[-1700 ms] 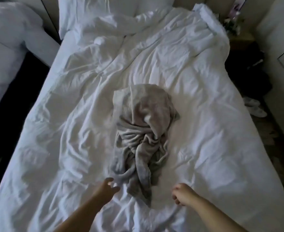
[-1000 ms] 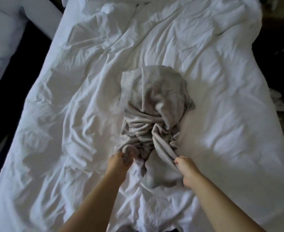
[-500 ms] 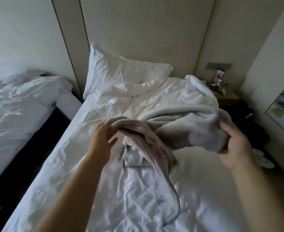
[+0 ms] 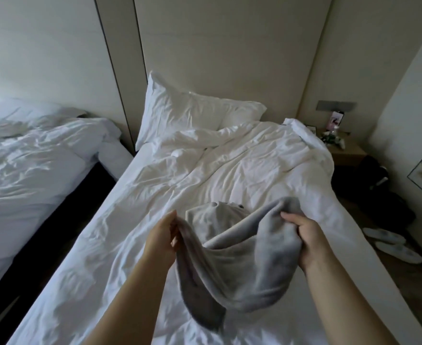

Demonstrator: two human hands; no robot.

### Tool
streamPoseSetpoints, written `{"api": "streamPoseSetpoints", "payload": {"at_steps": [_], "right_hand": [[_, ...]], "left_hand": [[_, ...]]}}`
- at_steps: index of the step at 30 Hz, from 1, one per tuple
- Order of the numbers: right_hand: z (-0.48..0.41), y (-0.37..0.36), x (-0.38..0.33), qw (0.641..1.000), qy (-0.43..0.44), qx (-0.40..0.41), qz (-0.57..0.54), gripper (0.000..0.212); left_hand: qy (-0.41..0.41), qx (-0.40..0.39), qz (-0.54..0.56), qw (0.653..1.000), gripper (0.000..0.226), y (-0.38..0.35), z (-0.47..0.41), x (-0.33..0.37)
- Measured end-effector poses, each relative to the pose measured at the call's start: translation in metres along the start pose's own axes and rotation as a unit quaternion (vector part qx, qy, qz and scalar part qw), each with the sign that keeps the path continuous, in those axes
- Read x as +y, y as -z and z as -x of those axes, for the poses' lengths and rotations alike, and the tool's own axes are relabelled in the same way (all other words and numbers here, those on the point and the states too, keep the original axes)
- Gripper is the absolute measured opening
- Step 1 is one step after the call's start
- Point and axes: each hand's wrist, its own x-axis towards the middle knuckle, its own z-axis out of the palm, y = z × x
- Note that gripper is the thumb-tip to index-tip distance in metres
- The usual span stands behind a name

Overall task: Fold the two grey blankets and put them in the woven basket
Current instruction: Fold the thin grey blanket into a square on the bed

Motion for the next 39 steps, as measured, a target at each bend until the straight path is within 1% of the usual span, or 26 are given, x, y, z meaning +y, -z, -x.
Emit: {"api": "streamPoseSetpoints", "payload": {"at_steps": [2,5,6,8,10,12,13,16,18,20,22,23,24,25,26,27,29,31,32,33,34,35,36,37,38,39], "right_hand": [[-0.006,-0.010,0.011,0.993,0.010,0.072,0.088,0.028],[-0.016,-0.021,0.029,0.950,0.050,0.153,0.268,0.053],[-0.015,-0.028,0.033,0.943,0.062,0.118,0.305,0.067],[-0.006,-0.046,0.041,0.912,0.085,-0.042,0.400,0.089],[-0.002,-0.064,0.049,0.835,0.120,-0.148,0.516,0.073],[-0.006,-0.075,0.050,0.776,0.202,-0.133,0.582,0.029],[-0.008,-0.079,0.048,0.788,0.230,-0.103,0.562,0.018],[-0.004,-0.088,0.028,0.890,0.198,-0.060,0.406,0.011],[0.003,-0.094,0.013,0.907,0.195,-0.089,0.362,0.011],[0.011,-0.099,0.000,0.909,0.215,-0.153,0.322,0.014],[0.016,-0.101,-0.010,0.917,0.225,-0.202,0.260,0.024],[0.017,-0.100,-0.014,0.924,0.223,-0.209,0.229,0.030],[0.016,-0.097,-0.018,0.932,0.221,-0.202,0.204,0.034],[0.015,-0.093,-0.022,0.936,0.223,-0.185,0.198,0.035],[0.010,-0.085,-0.026,0.936,0.223,-0.163,0.218,0.032],[0.004,-0.072,-0.030,0.929,0.216,-0.143,0.266,0.028],[-0.011,-0.039,-0.037,0.875,0.155,-0.133,0.440,0.017],[-0.026,0.002,-0.030,0.760,0.060,-0.129,0.634,0.016],[-0.032,0.022,-0.022,0.695,0.017,-0.117,0.709,0.018],[-0.037,0.039,-0.009,0.627,-0.027,-0.111,0.770,0.016],[-0.039,0.055,0.006,0.561,-0.076,-0.119,0.816,0.011],[-0.041,0.070,0.020,0.497,-0.139,-0.141,0.845,0.010],[-0.043,0.083,0.034,0.459,-0.216,-0.172,0.845,0.010],[-0.042,0.093,0.045,0.447,-0.291,-0.200,0.821,0.010],[-0.042,0.099,0.051,0.454,-0.340,-0.214,0.795,0.010],[-0.041,0.100,0.053,0.457,-0.366,-0.220,0.780,0.005]], "left_hand": [[-0.019,-0.032,-0.032,0.999,0.014,-0.007,0.008,0.006],[-0.078,-0.087,-0.042,0.992,0.005,-0.020,0.026,0.015],[-0.097,-0.105,-0.049,0.988,0.002,-0.025,0.032,0.018],[-0.133,-0.154,-0.067,0.977,0.010,-0.033,0.045,0.023],[-0.169,-0.213,-0.071,0.960,0.012,-0.041,0.057,0.026],[-0.213,-0.248,-0.072,0.942,0.024,-0.045,0.064,0.028],[-0.238,-0.252,-0.081,0.934,0.035,-0.044,0.065,0.028],[-0.263,-0.195,-0.147,0.933,0.081,-0.032,0.056,0.016],[-0.235,-0.126,-0.234,0.935,0.106,-0.023,0.050,0.000],[-0.207,-0.116,-0.291,0.927,0.114,-0.019,0.046,-0.018],[-0.145,-0.157,-0.349,0.913,0.093,-0.018,0.037,-0.037],[-0.099,-0.177,-0.431,0.879,0.072,-0.017,0.034,-0.045],[-0.065,-0.169,-0.536,0.825,0.052,-0.013,0.031,-0.051],[-0.057,-0.136,-0.619,0.772,0.042,-0.004,0.024,-0.059],[-0.064,-0.095,-0.654,0.748,0.039,0.007,0.017,-0.065],[-0.091,-0.048,-0.639,0.763,0.037,0.017,0.011,-0.069],[-0.174,0.095,-0.533,0.822,0.025,0.034,0.003,-0.068],[-0.226,0.250,-0.381,0.861,0.025,0.047,-0.001,-0.057],[-0.246,0.281,-0.346,0.861,0.027,0.052,-0.003,-0.052],[-0.260,0.263,-0.374,0.851,0.029,0.056,-0.006,-0.049],[-0.265,0.192,-0.475,0.817,0.030,0.060,-0.010,-0.049],[-0.235,0.086,-0.607,0.754,0.029,0.062,-0.013,-0.051],[-0.159,-0.035,-0.728,0.666,0.027,0.063,-0.010,-0.053],[-0.043,-0.143,-0.808,0.570,0.030,0.062,-0.006,-0.053],[0.066,-0.209,-0.841,0.494,0.034,0.061,-0.004,-0.051],[0.111,-0.227,-0.854,0.455,0.035,0.062,-0.002,-0.049]]}}
